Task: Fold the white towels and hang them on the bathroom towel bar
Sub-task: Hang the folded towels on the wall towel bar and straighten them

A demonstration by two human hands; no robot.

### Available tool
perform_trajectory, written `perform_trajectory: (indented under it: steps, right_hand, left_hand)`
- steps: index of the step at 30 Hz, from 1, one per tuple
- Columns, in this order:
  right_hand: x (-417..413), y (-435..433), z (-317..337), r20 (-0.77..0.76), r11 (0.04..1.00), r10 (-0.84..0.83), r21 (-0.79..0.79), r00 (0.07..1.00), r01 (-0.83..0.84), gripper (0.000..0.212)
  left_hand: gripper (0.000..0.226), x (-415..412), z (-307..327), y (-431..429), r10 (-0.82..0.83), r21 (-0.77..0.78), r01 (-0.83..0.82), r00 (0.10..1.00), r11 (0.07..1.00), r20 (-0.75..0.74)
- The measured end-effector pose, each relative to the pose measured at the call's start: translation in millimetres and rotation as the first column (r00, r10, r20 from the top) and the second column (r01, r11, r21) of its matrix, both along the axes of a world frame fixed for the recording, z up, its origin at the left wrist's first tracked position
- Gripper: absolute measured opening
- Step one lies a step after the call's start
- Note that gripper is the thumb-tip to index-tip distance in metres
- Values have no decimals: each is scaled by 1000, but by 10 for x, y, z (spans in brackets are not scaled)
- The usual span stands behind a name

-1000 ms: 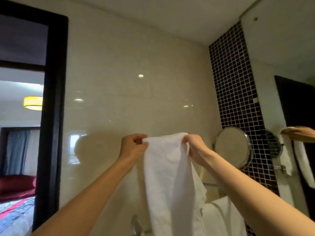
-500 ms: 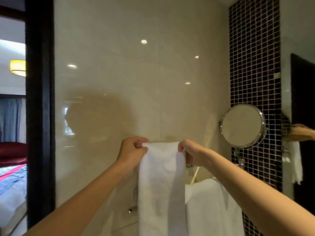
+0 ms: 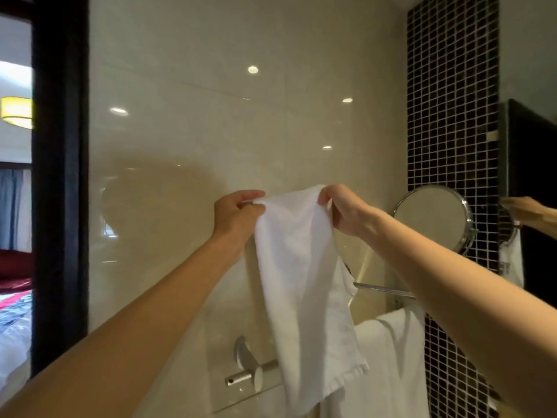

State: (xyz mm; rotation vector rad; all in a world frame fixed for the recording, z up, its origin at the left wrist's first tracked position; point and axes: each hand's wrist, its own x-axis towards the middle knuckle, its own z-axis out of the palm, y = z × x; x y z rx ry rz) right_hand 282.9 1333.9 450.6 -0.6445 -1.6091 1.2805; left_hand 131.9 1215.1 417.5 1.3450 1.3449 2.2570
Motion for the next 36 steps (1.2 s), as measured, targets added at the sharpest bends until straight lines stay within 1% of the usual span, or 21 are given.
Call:
perform_trajectory:
  steps: [2,5,7,9,12,15,18,20,23,25,31,36]
  right_hand:
    - [-20,13,93,-24,1000,15,12,1000,-14,22]
    - [-56,70,101,-49,1000,24,8,999,-23,25]
    - [-90,131,18,-73,1000,23,-12,997,-24,30]
    - [-125,185,-118,-71,998,33,-43,997,-36,32]
    - [-138,254,-366,0,996,44,-80,999,-44,34]
    - [-76,268,-586,104,991,74,-116,992,-62,29]
    - [24,283,-761,169,975,117,-206,979,-81,23]
    - [91,290,-865,235,964,111,-263,966,-47,20]
    - [174,301,-997,414,967,60,-251,908,51,15]
    - [201,303,-1081,459,967,92,-254,884,32,18]
    - [276,366,-1305,498,949,180,-316,848,-16,8]
    - [323,418,-1456,459,928,194,-372,867,-11,8]
  left_hand:
    - [28,10,91,-7,18,32,-18,1000,999,-15]
    - [29,23,154,-24,7,41,-7,1000,999,5]
    - [30,35,155,-22,-24,32,22,998,999,52]
    - [32,40,118,-5,-43,5,42,990,999,137]
    - [32,41,3,20,-36,-49,49,970,998,242]
    - [30,54,-168,39,-58,-95,90,952,991,300]
    - [30,96,-348,86,-74,-142,136,925,980,373]
    - [30,143,-486,113,-78,-193,167,912,967,402]
    - [28,195,-701,131,-77,-258,199,906,945,417]
    - [27,195,-842,141,-57,-298,197,905,934,421]
    - [26,98,-1226,188,-8,-398,185,914,899,406]
    - [24,35,-1446,160,15,-445,171,923,879,384]
